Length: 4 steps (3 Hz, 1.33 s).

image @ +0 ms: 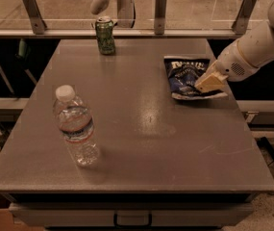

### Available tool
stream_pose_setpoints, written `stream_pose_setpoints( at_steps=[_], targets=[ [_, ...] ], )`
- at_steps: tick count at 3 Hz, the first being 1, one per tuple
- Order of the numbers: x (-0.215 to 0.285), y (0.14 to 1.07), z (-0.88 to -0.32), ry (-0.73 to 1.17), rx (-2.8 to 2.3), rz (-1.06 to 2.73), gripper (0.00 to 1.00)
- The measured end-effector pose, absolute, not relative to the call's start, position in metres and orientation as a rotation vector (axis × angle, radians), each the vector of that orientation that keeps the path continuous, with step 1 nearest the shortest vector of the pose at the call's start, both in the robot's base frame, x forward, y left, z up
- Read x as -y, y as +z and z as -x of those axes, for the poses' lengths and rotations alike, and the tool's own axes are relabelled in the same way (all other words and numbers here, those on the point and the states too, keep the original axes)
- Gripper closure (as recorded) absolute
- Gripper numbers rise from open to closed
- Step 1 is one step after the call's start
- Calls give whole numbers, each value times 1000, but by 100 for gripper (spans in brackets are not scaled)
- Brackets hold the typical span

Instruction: Move blue chip bag near water bottle

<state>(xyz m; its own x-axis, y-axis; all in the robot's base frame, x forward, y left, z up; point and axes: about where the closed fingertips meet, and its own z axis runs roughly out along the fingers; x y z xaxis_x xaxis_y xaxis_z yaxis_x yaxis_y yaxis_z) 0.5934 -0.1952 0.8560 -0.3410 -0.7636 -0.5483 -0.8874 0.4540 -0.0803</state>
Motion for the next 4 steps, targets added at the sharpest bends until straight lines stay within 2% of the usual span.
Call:
stream_pose_setpoints(
  at_steps=[2, 4],
  targets=[
    [169, 942, -572, 274, -1974, 1431, 100],
    [158, 946, -567, 306, -1929, 1457, 100]
  ],
)
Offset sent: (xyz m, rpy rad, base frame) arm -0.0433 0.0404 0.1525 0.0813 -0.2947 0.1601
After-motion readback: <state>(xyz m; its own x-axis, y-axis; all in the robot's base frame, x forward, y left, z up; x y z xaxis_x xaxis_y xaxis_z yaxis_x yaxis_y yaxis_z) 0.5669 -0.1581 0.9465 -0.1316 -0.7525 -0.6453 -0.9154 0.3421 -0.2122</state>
